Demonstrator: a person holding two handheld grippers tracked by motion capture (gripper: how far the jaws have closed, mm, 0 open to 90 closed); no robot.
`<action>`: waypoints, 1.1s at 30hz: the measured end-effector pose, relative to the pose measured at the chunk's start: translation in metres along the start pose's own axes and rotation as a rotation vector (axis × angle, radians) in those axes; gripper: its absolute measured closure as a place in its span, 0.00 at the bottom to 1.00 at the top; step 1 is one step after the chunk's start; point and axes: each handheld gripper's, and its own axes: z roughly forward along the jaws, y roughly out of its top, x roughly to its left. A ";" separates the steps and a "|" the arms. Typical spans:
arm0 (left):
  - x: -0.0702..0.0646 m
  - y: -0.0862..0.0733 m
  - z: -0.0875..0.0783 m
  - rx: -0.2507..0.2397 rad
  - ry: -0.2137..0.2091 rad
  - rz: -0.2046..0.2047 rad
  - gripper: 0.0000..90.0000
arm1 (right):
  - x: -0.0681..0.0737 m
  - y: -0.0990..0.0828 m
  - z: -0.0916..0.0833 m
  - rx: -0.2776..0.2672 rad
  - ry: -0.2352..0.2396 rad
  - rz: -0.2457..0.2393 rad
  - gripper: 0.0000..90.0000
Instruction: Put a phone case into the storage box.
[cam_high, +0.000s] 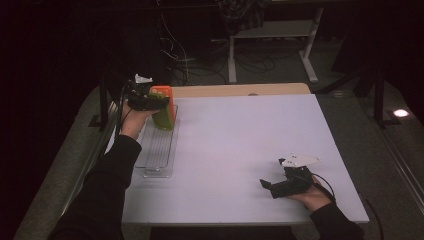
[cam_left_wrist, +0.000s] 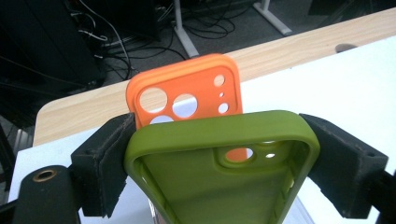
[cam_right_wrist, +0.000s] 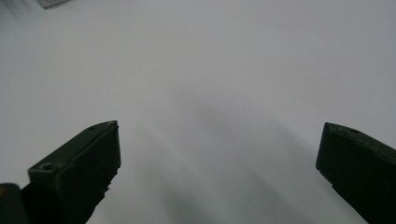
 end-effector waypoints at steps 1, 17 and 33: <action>0.000 -0.001 0.001 -0.001 0.006 -0.009 0.16 | 0.000 0.000 0.000 0.000 -0.002 -0.001 0.00; -0.001 -0.002 0.007 -0.029 0.028 -0.016 0.10 | 0.000 0.000 0.000 -0.001 -0.001 -0.006 0.00; 0.000 -0.001 -0.001 -0.054 -0.059 -0.020 0.04 | 0.001 0.000 0.000 0.004 0.001 0.002 0.00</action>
